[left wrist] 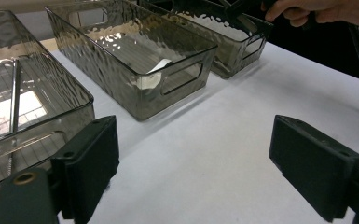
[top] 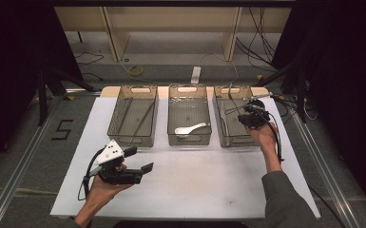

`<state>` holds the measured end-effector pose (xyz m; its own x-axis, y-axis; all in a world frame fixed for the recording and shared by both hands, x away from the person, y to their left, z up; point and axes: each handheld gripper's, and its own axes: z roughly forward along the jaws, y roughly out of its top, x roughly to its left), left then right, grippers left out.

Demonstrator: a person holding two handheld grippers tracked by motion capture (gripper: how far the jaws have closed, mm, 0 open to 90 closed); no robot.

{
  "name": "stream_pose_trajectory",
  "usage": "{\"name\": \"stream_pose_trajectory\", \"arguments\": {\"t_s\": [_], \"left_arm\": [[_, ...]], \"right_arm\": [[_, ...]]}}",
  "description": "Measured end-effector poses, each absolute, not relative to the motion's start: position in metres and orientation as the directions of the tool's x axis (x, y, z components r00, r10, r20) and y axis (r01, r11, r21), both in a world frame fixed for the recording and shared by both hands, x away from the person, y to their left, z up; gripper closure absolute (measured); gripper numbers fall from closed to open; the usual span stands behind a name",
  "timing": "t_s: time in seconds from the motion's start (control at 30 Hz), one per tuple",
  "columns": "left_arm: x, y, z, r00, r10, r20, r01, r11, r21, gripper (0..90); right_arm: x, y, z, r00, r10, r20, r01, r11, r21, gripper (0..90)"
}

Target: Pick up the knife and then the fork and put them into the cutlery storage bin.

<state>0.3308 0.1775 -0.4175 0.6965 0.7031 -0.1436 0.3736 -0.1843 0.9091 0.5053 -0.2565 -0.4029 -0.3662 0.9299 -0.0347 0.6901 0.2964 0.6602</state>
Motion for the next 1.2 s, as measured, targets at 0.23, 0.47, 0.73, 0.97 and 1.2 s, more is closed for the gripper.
{"name": "stream_pose_trajectory", "arguments": {"t_s": [0.23,0.47,0.73,0.97,1.2], "left_arm": [[0.331,0.177,-0.419,0.696,0.705,-0.136,0.375,-0.196,0.906,15.3],[0.331,0.177,-0.419,0.696,0.705,-0.136,0.376,-0.198,0.905,15.3],[0.33,0.173,-0.42,0.704,0.697,-0.138,0.38,-0.206,0.902,15.2],[0.33,0.173,-0.42,0.703,0.697,-0.138,0.382,-0.207,0.901,15.3],[0.33,0.173,-0.42,0.702,0.698,-0.142,0.385,-0.205,0.9,15.3]], "right_arm": [[0.509,-0.253,-0.412,-0.35,0.937,-0.003,0.716,0.27,0.644,87.5],[0.511,-0.247,-0.418,-0.343,0.939,0.011,0.732,0.26,0.63,87.4],[0.512,-0.246,-0.42,-0.333,0.943,0.024,0.746,0.248,0.619,86.8],[0.511,-0.247,-0.417,-0.356,0.931,0.078,0.75,0.236,0.618,74.7],[0.504,-0.249,-0.409,-0.386,0.92,0.076,0.73,0.253,0.635,67.0]]}}
